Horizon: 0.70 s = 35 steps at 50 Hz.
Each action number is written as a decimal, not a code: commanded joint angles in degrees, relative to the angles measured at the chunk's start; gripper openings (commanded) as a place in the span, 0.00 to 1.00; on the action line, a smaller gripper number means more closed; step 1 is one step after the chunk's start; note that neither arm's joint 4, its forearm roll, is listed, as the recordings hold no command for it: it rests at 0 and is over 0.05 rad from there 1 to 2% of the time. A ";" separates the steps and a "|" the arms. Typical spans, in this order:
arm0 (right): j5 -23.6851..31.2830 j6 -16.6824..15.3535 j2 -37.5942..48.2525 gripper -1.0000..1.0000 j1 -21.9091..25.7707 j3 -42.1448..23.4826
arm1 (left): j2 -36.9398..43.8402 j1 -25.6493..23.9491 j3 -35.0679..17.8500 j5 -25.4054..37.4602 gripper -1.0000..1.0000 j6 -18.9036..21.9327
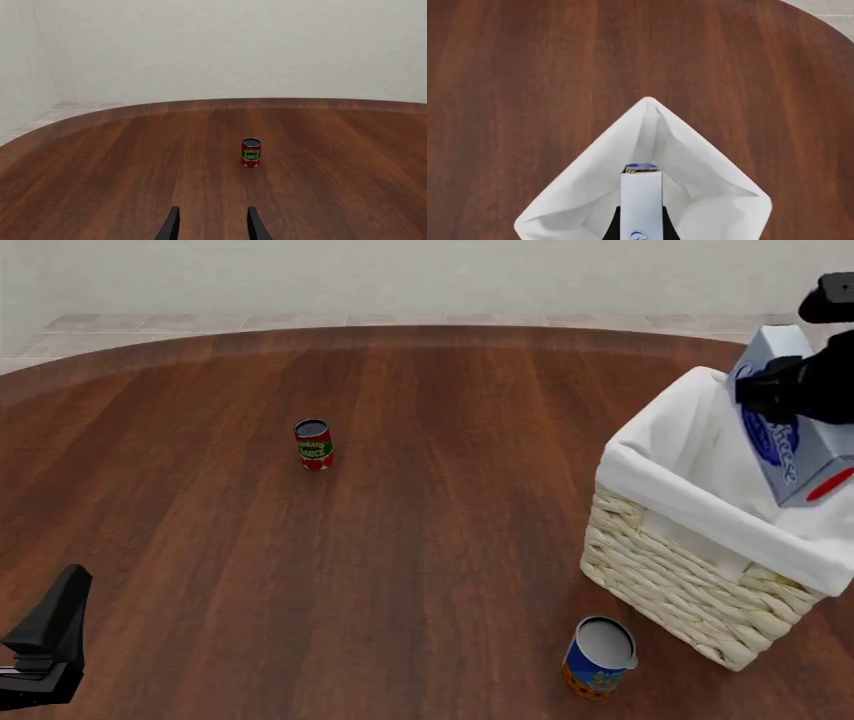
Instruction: Pick up the cream cheese box, and put it in the basket.
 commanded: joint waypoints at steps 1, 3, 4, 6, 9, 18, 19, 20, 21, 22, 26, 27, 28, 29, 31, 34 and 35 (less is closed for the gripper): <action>-2.25 -0.04 0.30 0.00 -0.61 1.59 | -0.01 0.00 0.00 0.00 1.00 0.01; -2.36 0.00 0.37 0.00 -0.66 1.64 | 0.00 0.01 0.00 0.00 1.00 -0.01; -2.47 -0.05 0.42 0.00 -0.72 1.69 | 0.02 0.00 0.00 0.00 1.00 -0.01; -2.75 0.14 0.54 0.00 -0.87 1.63 | -0.01 0.00 0.00 0.00 1.00 0.01; -3.31 0.86 0.75 0.00 -1.05 1.59 | 0.01 0.01 0.00 0.00 1.00 -0.01; -2.82 0.13 1.23 0.00 -2.05 0.06 | 0.00 0.01 0.00 0.00 1.00 0.00; -2.84 -0.03 1.26 0.00 -2.15 -0.05 | 0.00 0.00 0.00 0.00 1.00 -0.01; -2.85 0.06 1.24 0.00 -2.10 -0.02 | 0.00 0.00 0.00 0.00 1.00 -0.01; -2.90 -0.34 1.31 0.00 -2.25 0.11 | 0.00 0.01 0.00 0.00 1.00 0.01; -3.02 -0.77 1.24 0.00 -2.31 0.22 | 0.01 0.01 0.00 0.00 1.00 0.01; -3.12 -0.55 1.02 0.00 -1.96 0.65 | 0.00 -0.01 0.00 0.00 1.00 0.00; -3.11 -0.55 1.01 0.00 -1.95 0.63 | 0.00 0.00 0.00 0.00 1.00 0.00; -3.10 -0.33 0.94 0.00 -1.70 0.68 | 0.01 0.00 0.00 0.00 1.00 0.01; -3.15 -0.47 0.97 0.00 -1.66 0.76 | 0.00 0.01 0.00 0.00 1.00 0.00; -3.13 -1.05 1.06 0.00 -1.51 0.97 | 0.00 0.01 0.00 0.00 1.00 0.00; -3.23 -1.55 1.17 1.00 -1.83 0.93 | 0.00 0.01 0.00 0.00 1.00 0.00; -3.31 -1.63 1.27 1.00 -2.12 0.72 | 0.00 -0.02 0.00 0.00 1.00 0.00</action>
